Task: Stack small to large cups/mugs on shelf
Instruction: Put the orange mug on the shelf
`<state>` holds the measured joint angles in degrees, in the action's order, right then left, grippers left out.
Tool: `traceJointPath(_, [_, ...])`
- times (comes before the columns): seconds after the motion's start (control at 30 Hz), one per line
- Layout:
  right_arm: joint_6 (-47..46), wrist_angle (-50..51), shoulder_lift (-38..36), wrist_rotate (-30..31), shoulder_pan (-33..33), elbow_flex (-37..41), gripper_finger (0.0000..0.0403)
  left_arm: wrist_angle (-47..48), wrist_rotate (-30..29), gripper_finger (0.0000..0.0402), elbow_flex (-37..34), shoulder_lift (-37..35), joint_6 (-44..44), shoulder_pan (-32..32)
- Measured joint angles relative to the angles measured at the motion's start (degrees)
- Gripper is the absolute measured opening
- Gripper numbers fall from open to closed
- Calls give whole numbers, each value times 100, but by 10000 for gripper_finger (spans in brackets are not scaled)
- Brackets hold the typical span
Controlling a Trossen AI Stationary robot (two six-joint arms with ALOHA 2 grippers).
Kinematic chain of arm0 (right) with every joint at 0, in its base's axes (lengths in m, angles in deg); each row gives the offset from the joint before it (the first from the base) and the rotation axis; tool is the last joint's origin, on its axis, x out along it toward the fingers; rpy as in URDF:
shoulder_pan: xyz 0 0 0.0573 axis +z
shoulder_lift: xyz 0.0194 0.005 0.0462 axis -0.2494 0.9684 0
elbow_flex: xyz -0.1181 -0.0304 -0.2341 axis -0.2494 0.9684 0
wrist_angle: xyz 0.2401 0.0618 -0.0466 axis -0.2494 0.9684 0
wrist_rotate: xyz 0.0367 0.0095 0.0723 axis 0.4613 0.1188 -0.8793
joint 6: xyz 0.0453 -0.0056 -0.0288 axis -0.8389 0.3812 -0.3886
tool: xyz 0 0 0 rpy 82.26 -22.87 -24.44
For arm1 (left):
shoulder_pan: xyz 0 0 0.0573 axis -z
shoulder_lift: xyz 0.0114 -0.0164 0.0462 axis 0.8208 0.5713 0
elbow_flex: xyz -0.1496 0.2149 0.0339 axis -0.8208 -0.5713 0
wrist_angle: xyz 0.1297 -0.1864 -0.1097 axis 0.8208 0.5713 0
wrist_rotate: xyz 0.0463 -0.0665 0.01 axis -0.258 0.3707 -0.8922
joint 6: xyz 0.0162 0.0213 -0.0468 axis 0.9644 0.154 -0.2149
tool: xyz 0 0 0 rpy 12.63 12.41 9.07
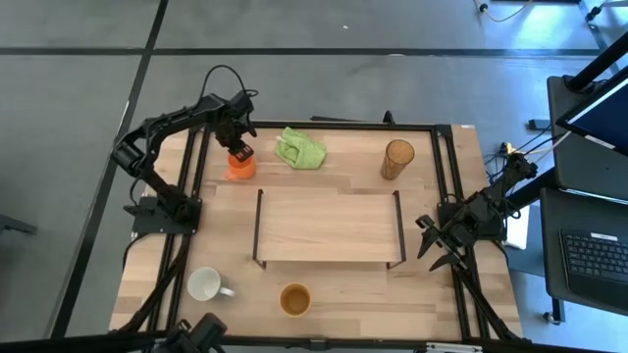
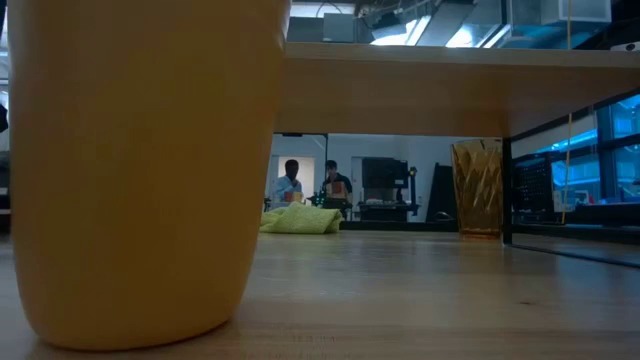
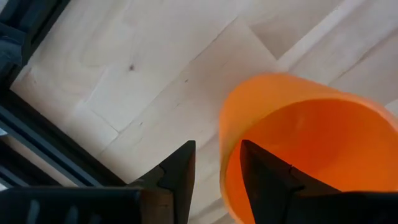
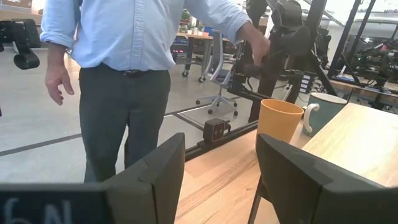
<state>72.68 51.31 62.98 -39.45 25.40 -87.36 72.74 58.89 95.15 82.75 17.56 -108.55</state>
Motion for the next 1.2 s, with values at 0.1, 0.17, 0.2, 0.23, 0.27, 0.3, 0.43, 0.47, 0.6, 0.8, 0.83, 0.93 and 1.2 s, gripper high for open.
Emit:
traceJointPath(0.1, [-2, 0, -1, 0, 0, 0, 200, -31, -72, 121, -2, 97, -157, -2])
traceJointPath(0.17, [-2, 0, 1, 0, 0, 0, 200, -5, -83, 121, -4, 154, -253, -2])
traceJointPath(0.2, [-2, 0, 1, 0, 0, 0, 200, 9, -85, 120, -4, 168, -285, -2])
traceJointPath(0.23, [-2, 0, 1, 0, 0, 0, 200, 4, -88, 119, -4, 183, -319, 1])
traceJointPath(0.27, [-2, 2, 1, 0, 0, 0, 200, 4, -87, 116, -4, 212, -376, 11])
traceJointPath(0.3, [-2, 0, 1, 0, 0, 0, 200, 13, -88, 112, -4, 233, -435, 18])
traceJointPath(0.43, [-2, 0, 1, 0, 0, 0, 200, 46, -105, 84, -4, 246, -686, 20])
traceJointPath(0.47, [-2, 0, -1, 0, 0, 0, 200, 67, -107, 75, -4, 247, -750, 20])
traceJointPath(0.6, [-1, 0, 1, 0, 0, 0, 200, 104, -107, 33, -7, 208, -963, 22])
traceJointPath(0.8, [-2, 0, 1, 0, 0, 2, 200, 116, 103, 12, -4, 167, -1323, 57])
traceJointPath(0.83, [-2, 0, 1, 0, 0, 0, 200, 127, 251, 13, -4, 171, -1364, 57])
traceJointPath(0.93, [-2, 0, 0, 0, 0, 0, 200, 133, 441, 9, -7, 171, -1468, 99])
traceJointPath(1.2, [0, 0, 1, 0, 0, 0, 200, 1207, 121, 4, 664, 142, -1371, 144])
